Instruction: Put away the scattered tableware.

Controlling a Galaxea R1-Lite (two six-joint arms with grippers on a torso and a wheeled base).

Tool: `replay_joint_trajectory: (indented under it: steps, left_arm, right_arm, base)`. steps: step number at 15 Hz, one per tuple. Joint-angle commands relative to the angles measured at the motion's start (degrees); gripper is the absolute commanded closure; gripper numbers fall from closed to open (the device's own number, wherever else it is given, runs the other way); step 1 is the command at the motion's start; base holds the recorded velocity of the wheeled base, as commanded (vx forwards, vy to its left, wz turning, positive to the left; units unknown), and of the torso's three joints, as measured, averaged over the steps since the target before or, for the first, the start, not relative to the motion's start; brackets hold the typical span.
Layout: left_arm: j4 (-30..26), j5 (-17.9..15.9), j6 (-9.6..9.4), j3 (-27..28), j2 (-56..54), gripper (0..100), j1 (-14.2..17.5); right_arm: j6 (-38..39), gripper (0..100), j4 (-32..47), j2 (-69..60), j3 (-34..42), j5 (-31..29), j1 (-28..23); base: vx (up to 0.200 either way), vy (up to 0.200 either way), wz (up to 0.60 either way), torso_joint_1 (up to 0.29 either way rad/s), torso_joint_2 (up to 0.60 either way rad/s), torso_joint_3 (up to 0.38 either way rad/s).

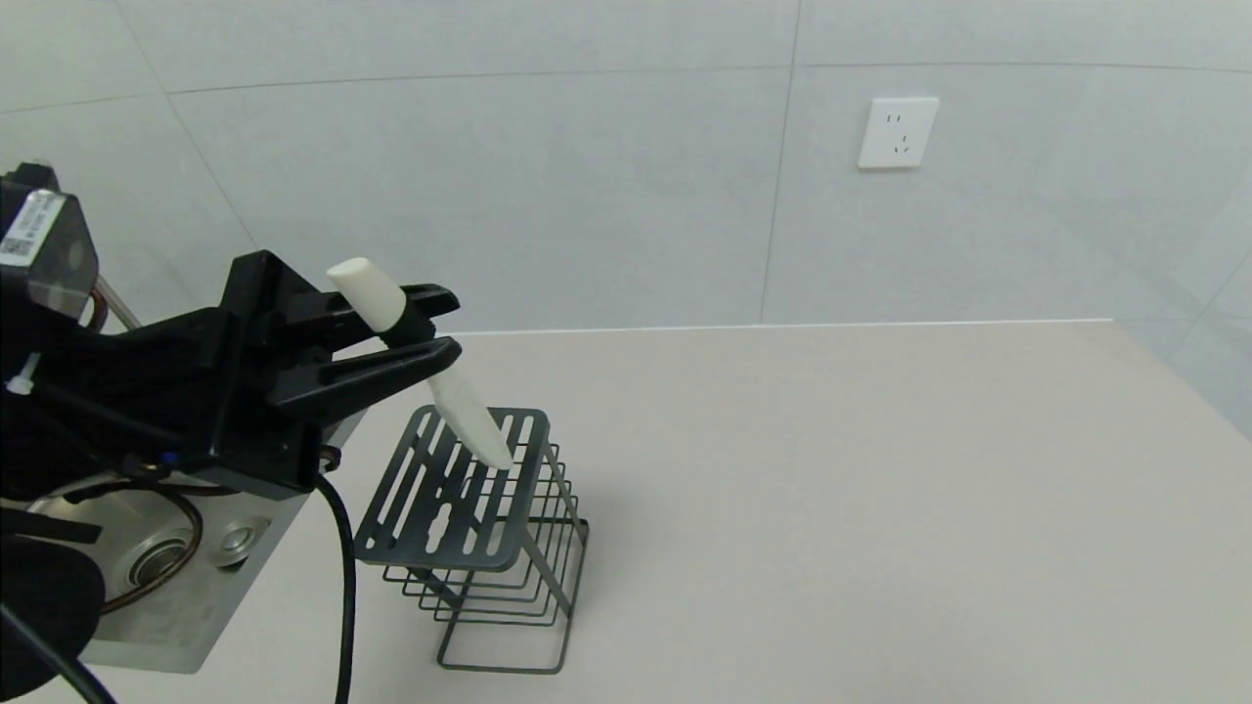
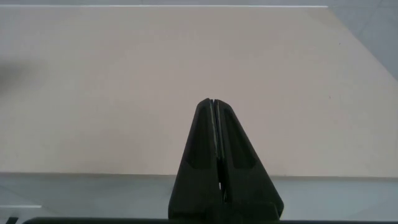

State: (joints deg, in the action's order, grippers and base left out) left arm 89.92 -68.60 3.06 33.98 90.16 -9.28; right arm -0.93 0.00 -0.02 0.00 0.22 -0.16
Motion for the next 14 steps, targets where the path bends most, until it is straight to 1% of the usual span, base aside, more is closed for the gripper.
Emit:
replay_joint_trajectory:
  steps: [1,4,7,11,14]
  left_arm:
    - [0.1,0.0,0.02,1.9,1.8,100,-0.1]
    - [0.1,0.0,0.02,3.5,3.6,100,0.0]
    - [0.1,0.1,-0.16,3.6,5.1,100,0.0]
    - [0.1,0.3,-0.07,6.2,5.5,100,0.2]
    - [0.1,0.3,0.1,6.4,5.4,100,0.3]
  right_arm:
    - [0.0,100,0.1,0.0,0.0,0.0,0.0]
    - [0.0,100,0.1,0.0,0.0,0.0,0.0]
    - [0.0,100,0.1,0.0,0.0,0.0,0.0]
    - [0.0,100,0.1,0.0,0.0,0.0,0.0]
    - [0.0,100,0.1,0.0,0.0,0.0,0.0]
  base:
    - [0.0,0.0,0.0,0.0,0.0,0.0]
    - [0.0,0.0,0.0,0.0,0.0,0.0]
    - [0.0,0.0,0.0,0.0,0.0,0.0]
    - [0.0,0.0,0.0,0.0,0.0,0.0]
    - [0.0,0.0,0.0,0.0,0.0,0.0]
